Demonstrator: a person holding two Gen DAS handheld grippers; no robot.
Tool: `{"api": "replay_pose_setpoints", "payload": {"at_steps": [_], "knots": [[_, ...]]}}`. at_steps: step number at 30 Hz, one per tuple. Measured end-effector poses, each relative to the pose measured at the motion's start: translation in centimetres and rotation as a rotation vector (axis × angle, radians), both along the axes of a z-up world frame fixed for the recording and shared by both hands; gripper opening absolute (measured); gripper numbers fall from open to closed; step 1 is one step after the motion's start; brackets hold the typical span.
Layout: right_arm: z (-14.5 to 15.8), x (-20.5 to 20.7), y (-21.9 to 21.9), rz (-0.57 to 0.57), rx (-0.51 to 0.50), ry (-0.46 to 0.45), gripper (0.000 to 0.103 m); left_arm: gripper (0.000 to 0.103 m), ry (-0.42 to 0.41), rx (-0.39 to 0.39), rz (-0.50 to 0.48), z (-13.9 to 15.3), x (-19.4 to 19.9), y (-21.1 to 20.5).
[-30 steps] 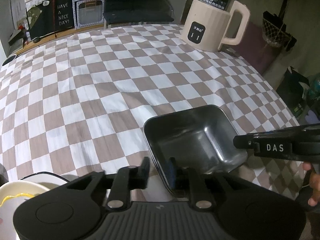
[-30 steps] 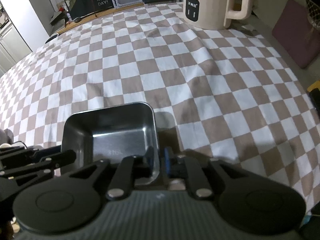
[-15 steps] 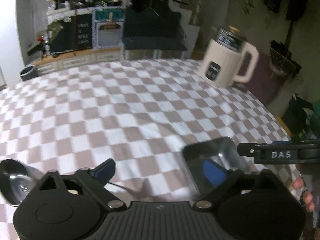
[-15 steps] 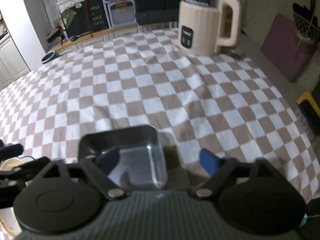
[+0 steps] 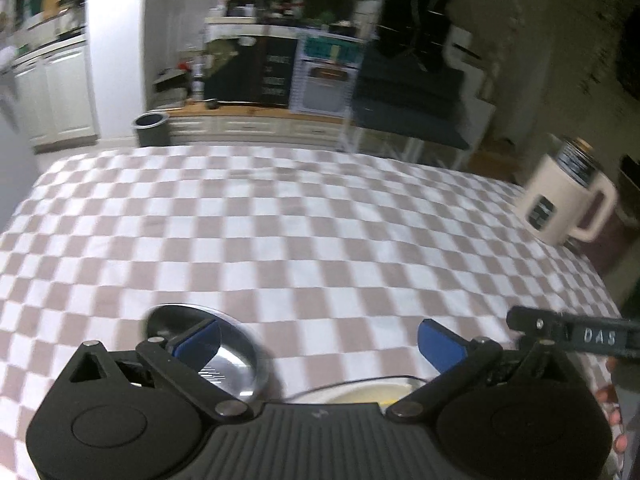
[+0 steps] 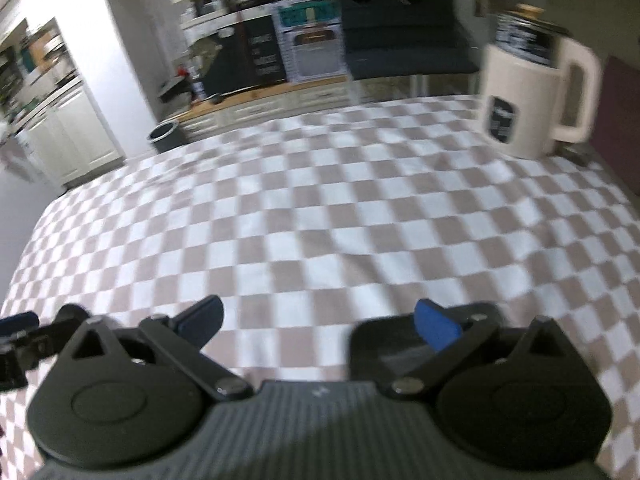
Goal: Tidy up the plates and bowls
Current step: 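Move both tools to the round steel bowl and straddle its rim, then close both tools on the round steel bowl rim and lift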
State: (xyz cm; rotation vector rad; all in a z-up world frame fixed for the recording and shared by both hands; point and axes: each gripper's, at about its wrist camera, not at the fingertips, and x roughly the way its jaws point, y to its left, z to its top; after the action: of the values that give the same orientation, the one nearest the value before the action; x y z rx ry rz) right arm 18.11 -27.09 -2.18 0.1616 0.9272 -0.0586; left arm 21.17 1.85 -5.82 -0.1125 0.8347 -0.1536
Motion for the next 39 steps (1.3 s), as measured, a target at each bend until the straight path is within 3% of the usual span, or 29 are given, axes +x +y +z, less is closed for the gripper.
{"api": "replay_pose_setpoints", "payload": {"at_steps": [6,9,16,26,31,34,39], "knots": [[-0.9,2.0,4.3,0.084,0.048,0.017,0.103,0.103,0.013,0.074,0.108,-0.4,0.3,4.6],[-1.5,3.2,6.2,0.134,0.085,0.04,0.103,0.103,0.03,0.076,0.149,-0.7,0.1,6.9],[-3.3,4.8,11.5,0.265,0.066,0.115,0.102,0.103,0.083,0.09,0.237,-2.3,0.8,10.4],[-5.8,5.6,15.8,0.282,0.187,0.198,0.08,0.103,0.109,0.214,0.198,-4.8,2.9,10.3],[-7.2,6.2,17.8,0.337,0.128,0.216,0.072,0.103,0.132,0.293,0.172,-6.1,4.2,9.8],[-7.8,6.1,18.7,0.363,0.077,0.239,0.069,0.103,0.139,0.294,0.161,-6.6,4.7,9.9],[-8.7,6.1,19.0,0.401,0.053,0.259,0.052,0.103,0.14,0.255,0.167,-6.8,4.9,10.7]]}}
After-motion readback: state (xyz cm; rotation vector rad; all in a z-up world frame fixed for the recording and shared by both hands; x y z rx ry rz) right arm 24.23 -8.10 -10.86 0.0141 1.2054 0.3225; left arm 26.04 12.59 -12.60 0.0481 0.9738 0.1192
